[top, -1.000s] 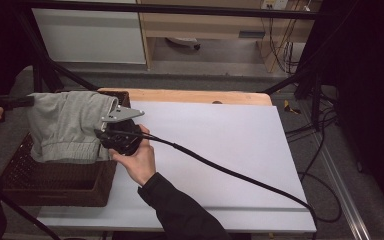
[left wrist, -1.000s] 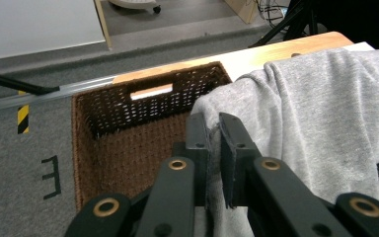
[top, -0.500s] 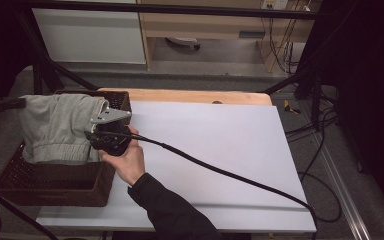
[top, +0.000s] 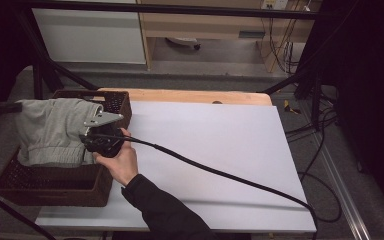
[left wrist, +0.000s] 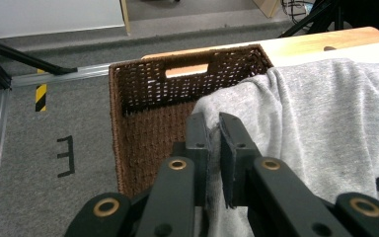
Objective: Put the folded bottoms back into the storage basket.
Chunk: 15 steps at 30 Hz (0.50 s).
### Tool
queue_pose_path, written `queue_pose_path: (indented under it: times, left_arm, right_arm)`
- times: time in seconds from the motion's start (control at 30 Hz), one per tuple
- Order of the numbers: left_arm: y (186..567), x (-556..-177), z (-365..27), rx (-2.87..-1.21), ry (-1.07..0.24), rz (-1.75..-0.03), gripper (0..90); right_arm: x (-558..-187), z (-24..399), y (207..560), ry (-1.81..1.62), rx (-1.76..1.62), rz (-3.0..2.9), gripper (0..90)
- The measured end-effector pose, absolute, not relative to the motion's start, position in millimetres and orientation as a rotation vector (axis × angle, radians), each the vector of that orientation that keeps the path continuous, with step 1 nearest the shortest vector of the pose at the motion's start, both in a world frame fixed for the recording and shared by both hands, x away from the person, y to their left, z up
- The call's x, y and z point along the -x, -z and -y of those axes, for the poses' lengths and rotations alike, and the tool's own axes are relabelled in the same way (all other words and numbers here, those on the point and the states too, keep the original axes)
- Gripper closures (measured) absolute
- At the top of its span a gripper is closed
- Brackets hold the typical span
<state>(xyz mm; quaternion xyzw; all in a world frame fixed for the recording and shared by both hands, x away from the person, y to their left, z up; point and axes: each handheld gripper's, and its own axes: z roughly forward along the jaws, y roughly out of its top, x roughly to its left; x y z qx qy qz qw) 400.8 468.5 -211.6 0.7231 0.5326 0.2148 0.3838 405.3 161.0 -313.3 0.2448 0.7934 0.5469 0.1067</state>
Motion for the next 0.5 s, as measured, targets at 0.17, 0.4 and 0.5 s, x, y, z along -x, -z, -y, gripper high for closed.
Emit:
queue_pose_path:
  times: [0.17,0.4,0.5]
  left_arm:
    - [220,-401,-471,-1.851,-0.542,-1.367,83.7]
    - [235,-402,-474,-1.855,-0.521,-1.379,83.6]
    - [242,-403,-474,-1.862,-0.512,-1.39,83.6]
  right_arm:
    - [-408,-165,322,-1.601,-0.729,-2.353,74.9]
    - [-409,-169,334,-1.577,-0.738,-2.374,74.8]
    - [-408,-171,341,-1.557,-0.746,-2.389,74.8]
